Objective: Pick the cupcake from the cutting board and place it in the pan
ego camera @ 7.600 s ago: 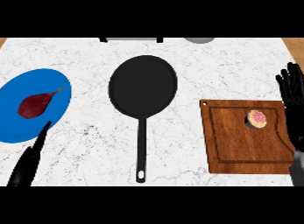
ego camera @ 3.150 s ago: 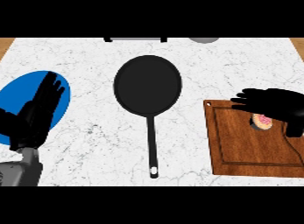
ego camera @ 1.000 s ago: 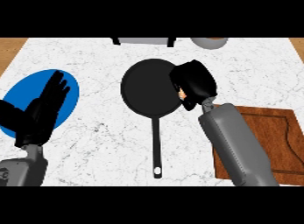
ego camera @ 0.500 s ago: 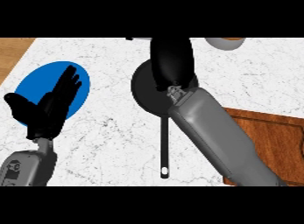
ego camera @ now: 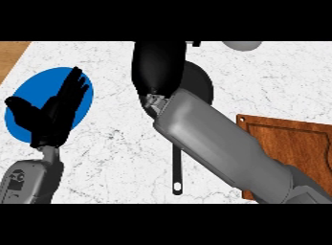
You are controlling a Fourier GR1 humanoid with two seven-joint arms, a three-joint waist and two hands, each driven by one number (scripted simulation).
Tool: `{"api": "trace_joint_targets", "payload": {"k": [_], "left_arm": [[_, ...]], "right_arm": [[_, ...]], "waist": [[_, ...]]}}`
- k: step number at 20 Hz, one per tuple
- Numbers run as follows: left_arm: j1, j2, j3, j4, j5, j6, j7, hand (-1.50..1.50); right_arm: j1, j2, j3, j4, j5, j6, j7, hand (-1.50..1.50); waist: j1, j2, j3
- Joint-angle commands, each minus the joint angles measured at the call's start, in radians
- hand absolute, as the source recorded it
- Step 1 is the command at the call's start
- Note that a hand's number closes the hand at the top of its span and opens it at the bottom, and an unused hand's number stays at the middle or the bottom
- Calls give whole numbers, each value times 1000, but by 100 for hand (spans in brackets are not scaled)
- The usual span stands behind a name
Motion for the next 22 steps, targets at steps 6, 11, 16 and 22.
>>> {"api": "trace_joint_targets", "payload": {"k": [6,11,16,22], "left_arm": [[77,28,51,-34,21,-21,-34,0],[19,16,46,-27,-5,16,13,0],[13,24,59,-38,15,-7,11,0],[73,-5,21,-28,-13,-17,-44,0]], "right_arm": [[-28,6,-20,157,-59,-223,43,150],[20,6,-20,334,-109,-402,-149,150],[65,6,-66,527,-180,-564,-355,150],[39,6,-104,681,-293,-559,-382,150]], "waist": [[-62,-3,2],[-65,1,3],[-48,9,3],[-26,14,3]]}}
